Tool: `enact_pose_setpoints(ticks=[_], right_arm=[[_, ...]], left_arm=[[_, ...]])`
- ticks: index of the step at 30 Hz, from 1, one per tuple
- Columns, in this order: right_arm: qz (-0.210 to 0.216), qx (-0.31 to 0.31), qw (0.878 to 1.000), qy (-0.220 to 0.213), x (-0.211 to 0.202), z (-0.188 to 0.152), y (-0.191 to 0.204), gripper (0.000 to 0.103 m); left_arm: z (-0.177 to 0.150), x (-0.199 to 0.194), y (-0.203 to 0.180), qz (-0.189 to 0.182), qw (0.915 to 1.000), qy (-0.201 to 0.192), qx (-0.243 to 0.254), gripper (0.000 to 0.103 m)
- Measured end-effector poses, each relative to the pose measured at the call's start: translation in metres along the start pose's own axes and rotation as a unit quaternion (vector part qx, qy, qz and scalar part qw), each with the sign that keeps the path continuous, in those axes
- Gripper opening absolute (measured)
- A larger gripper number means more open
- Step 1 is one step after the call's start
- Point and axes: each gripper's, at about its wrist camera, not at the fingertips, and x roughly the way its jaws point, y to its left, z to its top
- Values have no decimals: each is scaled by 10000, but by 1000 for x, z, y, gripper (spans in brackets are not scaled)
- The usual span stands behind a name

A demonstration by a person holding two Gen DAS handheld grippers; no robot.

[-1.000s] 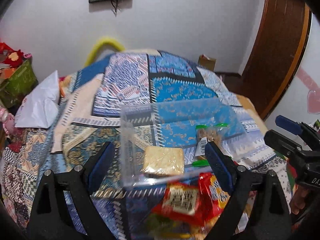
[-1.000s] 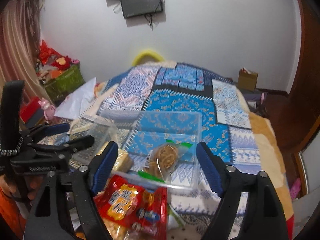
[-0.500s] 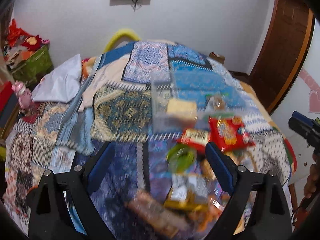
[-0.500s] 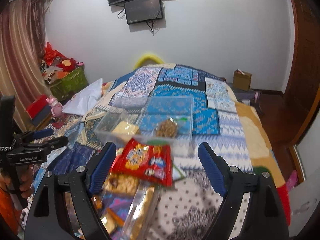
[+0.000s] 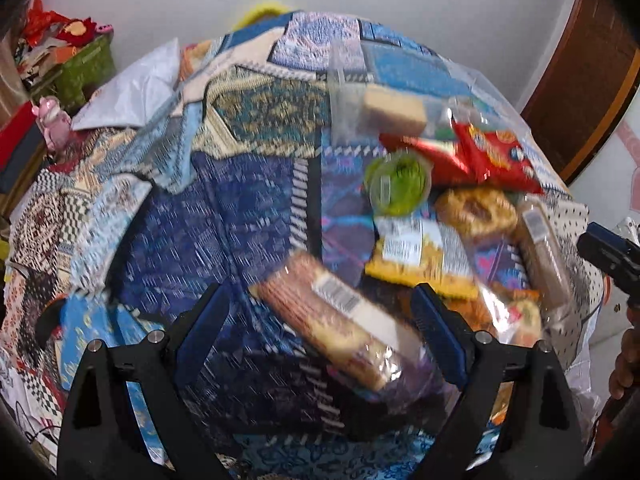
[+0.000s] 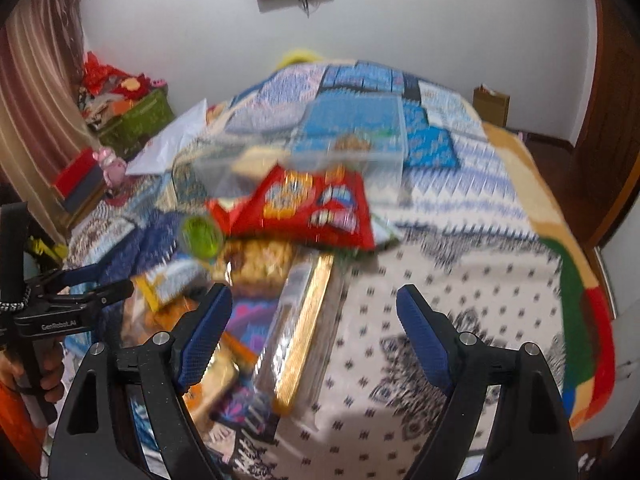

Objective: Organize snacks
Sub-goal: 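Grasp the long gold-wrapped biscuit pack with right tool while left tool grasps a wafer pack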

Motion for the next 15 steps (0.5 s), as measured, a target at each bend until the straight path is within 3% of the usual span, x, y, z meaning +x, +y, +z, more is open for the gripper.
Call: enact_pose_setpoints(ticks=[7,11,15], right_arm=[[37,133,9991,403,24,-15,-1,82],[90,156,9986,496,33,-15,0,67],[149,153,9981,584,38,-19,1,50]], left_arm=[[-13,19,1,-137,9995,161,-248,93],[-16,22,5,-75,9996,21,-268,91],[-19,21,11,35,9998,-64,-188,80]])
